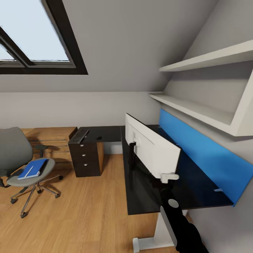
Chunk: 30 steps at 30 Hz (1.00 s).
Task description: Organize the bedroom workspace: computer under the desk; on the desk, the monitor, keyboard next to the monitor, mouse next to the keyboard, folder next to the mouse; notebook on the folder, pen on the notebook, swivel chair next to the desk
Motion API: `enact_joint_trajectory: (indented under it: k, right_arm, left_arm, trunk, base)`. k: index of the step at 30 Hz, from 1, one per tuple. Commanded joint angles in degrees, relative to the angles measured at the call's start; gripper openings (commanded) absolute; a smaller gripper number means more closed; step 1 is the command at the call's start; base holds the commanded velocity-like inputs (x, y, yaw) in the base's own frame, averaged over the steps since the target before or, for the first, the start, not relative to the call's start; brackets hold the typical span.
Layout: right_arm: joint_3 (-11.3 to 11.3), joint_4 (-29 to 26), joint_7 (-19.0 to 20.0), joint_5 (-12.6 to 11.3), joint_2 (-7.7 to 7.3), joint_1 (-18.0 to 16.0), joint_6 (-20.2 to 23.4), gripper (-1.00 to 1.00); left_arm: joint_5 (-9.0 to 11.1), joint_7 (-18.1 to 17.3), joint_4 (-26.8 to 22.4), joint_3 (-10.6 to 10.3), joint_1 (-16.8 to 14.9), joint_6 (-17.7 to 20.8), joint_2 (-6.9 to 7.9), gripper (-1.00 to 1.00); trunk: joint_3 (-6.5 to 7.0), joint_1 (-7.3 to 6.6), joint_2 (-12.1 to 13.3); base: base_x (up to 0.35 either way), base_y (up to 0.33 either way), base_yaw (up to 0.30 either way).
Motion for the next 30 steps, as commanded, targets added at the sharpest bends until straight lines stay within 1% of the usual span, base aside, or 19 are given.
enact_joint_trajectory:
  k: [1,7,12,23,30]
  right_arm:
    - [0.1,-0.1,-0.4,0.1,-0.01,0.0,0.4,1.00]
    - [0.1,0.0,-0.4,0.1,-0.01,0.0,0.4,1.00]
    - [0.1,0.0,-0.4,0.1,-0.01,0.0,0.4,1.00]
    - [0.1,0.0,-0.4,0.1,-0.01,0.0,0.4,1.00]
    - [0.1,0.0,-0.4,0.1,-0.01,-0.1,0.3,1.00]
  left_arm:
    - [0.4,-0.4,0.1,0.1,-0.1,-0.1,0.00,1.00]
    - [0.4,-0.4,0.1,0.1,-0.1,-0.1,0.00,1.00]
    - [0.4,-0.4,0.1,0.1,-0.1,-0.1,0.00,1.00]
    - [0.4,-0.4,0.1,0.1,-0.1,-0.1,0.00,1.00]
    - [0.4,-0.4,0.1,0.1,-0.1,-0.1,0.00,1.00]
  trunk:
    - [-0.12,0.03,-0.1]
    - [-0.12,0.03,-0.1]
    - [-0.12,0.03,-0.1]
    - [-0.12,0.03,-0.1]
    - [-0.12,0.03,-0.1]
  base:
    - [-0.004,0.186,0.000]
    - [-0.002,0.194,0.000]
    - [-0.001,0.086,0.000]
    - [0.008,0.017,0.000]
    - [0.150,-0.079,0.000]
